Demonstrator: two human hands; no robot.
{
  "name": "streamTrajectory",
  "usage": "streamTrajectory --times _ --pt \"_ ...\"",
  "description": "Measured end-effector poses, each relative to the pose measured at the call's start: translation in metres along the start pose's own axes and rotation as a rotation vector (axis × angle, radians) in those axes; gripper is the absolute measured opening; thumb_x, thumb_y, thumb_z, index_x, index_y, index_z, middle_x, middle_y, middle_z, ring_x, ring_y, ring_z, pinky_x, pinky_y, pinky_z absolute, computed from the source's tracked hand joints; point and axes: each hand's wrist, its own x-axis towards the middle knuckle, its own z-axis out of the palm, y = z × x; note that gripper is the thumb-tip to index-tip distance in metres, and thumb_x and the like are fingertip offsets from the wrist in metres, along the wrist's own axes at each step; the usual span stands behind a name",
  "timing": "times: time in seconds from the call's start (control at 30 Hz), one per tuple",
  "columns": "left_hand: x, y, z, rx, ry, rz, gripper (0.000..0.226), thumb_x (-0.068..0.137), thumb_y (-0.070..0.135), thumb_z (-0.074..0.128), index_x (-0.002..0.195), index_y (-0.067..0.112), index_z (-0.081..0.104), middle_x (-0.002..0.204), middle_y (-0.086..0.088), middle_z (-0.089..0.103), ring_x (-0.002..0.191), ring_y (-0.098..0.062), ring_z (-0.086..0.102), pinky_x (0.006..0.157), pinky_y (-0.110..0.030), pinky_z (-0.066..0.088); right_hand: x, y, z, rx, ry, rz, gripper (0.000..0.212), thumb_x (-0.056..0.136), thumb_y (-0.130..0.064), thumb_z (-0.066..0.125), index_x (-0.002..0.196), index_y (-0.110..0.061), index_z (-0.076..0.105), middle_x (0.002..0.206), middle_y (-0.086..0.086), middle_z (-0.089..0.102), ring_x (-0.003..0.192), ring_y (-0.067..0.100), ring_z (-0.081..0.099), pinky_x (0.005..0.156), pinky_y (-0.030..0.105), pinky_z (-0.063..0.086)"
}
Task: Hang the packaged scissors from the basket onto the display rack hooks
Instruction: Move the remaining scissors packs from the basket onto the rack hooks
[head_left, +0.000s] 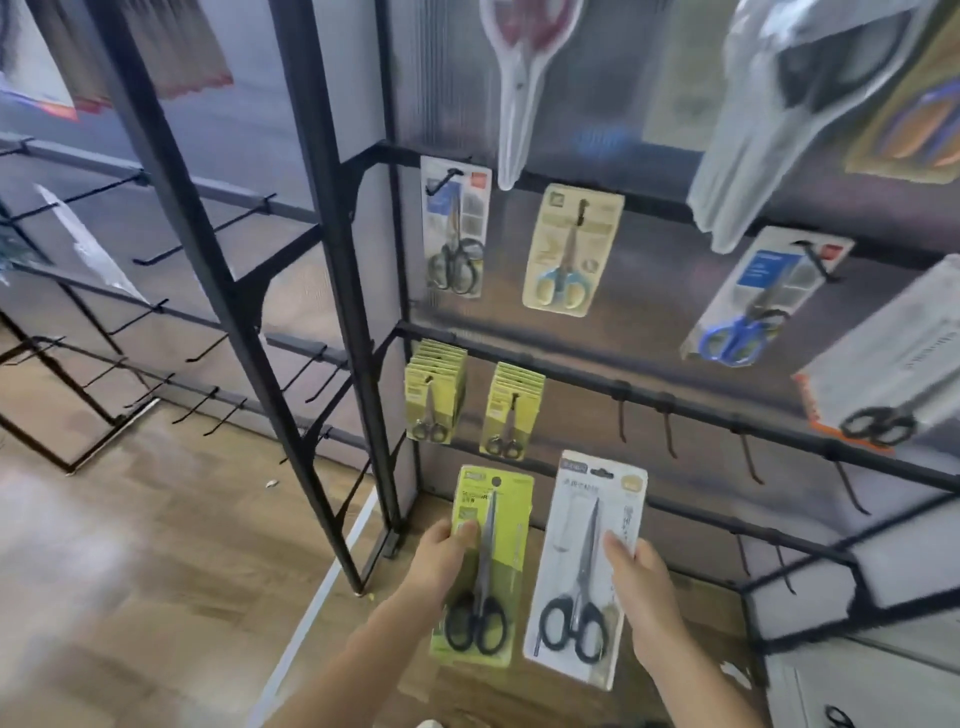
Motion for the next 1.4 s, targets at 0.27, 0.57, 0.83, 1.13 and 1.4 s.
streamTrajectory --times 0.27,0.57,0.83,1.13,1.4 --pt "0.092 0.043 -0.003 0.124 -0.061 0.094 0.022 0.098 0.034 0.044 0.107 0.015 0.053 0.109 -0.001 0.053 0.096 -0.012 0.051 0.083 -0.032 0.037 0.066 -0.040 0.041 0.082 0.002 -0.071 0.026 0.096 -0.035 0.048 0.117 -0.022 0.056 0.114 -0.003 0.064 0.105 0.021 0.060 0.091 0.043 0.049" --pt "0.149 0.052 0.028 0.180 -0.086 0.144 0.033 0.099 0.032 0.044 0.071 0.015 0.038 0.061 0.003 0.032 0.056 -0.010 0.032 0.052 -0.024 0.026 0.108 -0.037 0.040 0.121 0.048 -0.072 0.010 0.097 -0.029 0.049 0.096 -0.027 0.059 0.099 -0.009 0.067 0.090 0.012 0.064 0.073 0.034 0.049" --pt "0.171 0.052 0.046 0.076 -0.045 0.106 0.031 0.098 0.034 0.046 0.081 0.010 0.052 0.064 -0.012 0.046 0.064 -0.020 0.048 0.059 -0.025 0.029 0.130 -0.046 0.031 0.105 0.039 -0.031 0.015 0.096 -0.030 0.050 0.107 -0.023 0.059 0.100 -0.010 0.067 0.092 0.010 0.063 0.074 0.033 0.049" --pt "0.200 0.046 0.059 0.122 -0.037 0.164 0.023 0.100 0.034 0.040 0.089 0.015 0.047 0.072 0.005 0.043 0.067 -0.007 0.042 0.063 -0.024 0.034 0.144 -0.054 0.030 0.098 -0.004 -0.035 0.008 0.096 -0.029 0.049 0.098 -0.028 0.057 0.095 -0.014 0.065 0.087 0.004 0.061 0.067 0.027 0.046" --pt "0.220 0.049 0.066 0.236 -0.051 0.122 0.028 0.101 0.038 0.033 0.109 0.012 0.038 0.096 -0.001 0.048 0.093 -0.017 0.044 0.075 -0.029 0.036 0.148 -0.049 0.026 0.075 -0.009 -0.020 0.015 0.096 -0.029 0.049 0.108 -0.024 0.057 0.098 -0.012 0.066 0.088 0.006 0.062 0.071 0.029 0.049"
